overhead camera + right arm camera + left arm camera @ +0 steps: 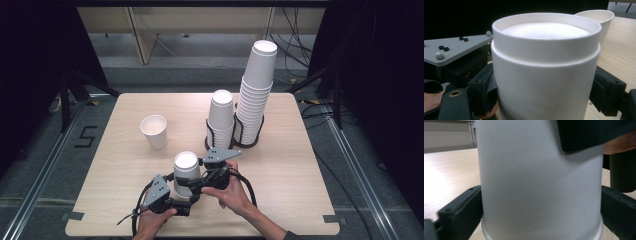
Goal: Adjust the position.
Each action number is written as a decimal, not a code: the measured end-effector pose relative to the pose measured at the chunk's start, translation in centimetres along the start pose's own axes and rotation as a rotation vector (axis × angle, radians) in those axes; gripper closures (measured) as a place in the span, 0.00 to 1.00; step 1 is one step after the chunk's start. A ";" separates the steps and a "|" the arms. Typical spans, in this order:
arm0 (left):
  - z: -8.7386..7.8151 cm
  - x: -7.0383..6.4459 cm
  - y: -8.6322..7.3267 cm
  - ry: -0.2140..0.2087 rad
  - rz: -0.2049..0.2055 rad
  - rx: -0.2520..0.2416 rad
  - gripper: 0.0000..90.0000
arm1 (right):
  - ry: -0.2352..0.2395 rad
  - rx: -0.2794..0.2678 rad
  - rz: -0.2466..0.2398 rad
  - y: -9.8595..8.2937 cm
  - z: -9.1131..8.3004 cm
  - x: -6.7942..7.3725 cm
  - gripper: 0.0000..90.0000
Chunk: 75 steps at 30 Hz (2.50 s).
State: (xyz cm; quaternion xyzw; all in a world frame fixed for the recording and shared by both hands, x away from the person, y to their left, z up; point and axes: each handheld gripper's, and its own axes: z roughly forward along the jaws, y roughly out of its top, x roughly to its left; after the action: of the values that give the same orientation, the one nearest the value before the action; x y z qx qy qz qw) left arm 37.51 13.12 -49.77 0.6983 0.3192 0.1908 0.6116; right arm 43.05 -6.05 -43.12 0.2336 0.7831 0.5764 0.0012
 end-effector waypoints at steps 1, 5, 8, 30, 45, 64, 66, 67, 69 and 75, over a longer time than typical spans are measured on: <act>0.1 0.0 0.0 -0.021 0.002 -0.012 0.04 | -0.001 0.000 -0.001 0.0 0.0 0.0 0.22; -0.1 0.0 0.3 -0.019 0.029 0.008 0.09 | 0.010 -0.002 -0.018 0.1 -0.1 -0.3 0.20; -0.3 0.0 0.5 -0.017 0.074 0.039 0.11 | 0.005 0.015 -0.018 0.2 -0.3 -0.3 0.19; -0.4 -0.3 0.4 -0.115 0.260 0.185 0.08 | 0.066 0.181 -0.033 1.7 -2.6 -0.7 0.28; -1.0 0.2 0.5 -0.086 0.123 -0.048 0.02 | 0.114 0.021 0.112 2.5 -3.8 -1.0 0.28; -1.6 0.9 1.3 -0.112 0.270 0.116 0.15 | 0.125 0.103 0.043 2.6 -4.3 -1.8 0.22; -1.7 1.0 1.3 -0.114 0.288 0.153 0.15 | 0.108 0.129 0.014 2.8 -4.7 -1.9 0.21; -1.7 1.0 1.3 -0.116 0.291 0.162 0.15 | 0.091 0.142 -0.011 2.9 -4.9 -1.8 0.21; -1.7 1.1 1.4 -0.118 0.307 0.209 0.15 | 0.073 0.184 -0.088 3.1 -5.2 -1.6 0.21; -1.6 0.7 2.0 -0.138 0.373 0.305 0.15 | 0.030 0.317 -0.268 3.8 -6.1 -0.5 0.21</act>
State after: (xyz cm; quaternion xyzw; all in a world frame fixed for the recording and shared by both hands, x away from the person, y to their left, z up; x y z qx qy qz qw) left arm 37.42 14.67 -47.67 0.8406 0.1675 0.2020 0.4739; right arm 43.23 -10.84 -37.75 0.1159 0.8879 0.4441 0.0294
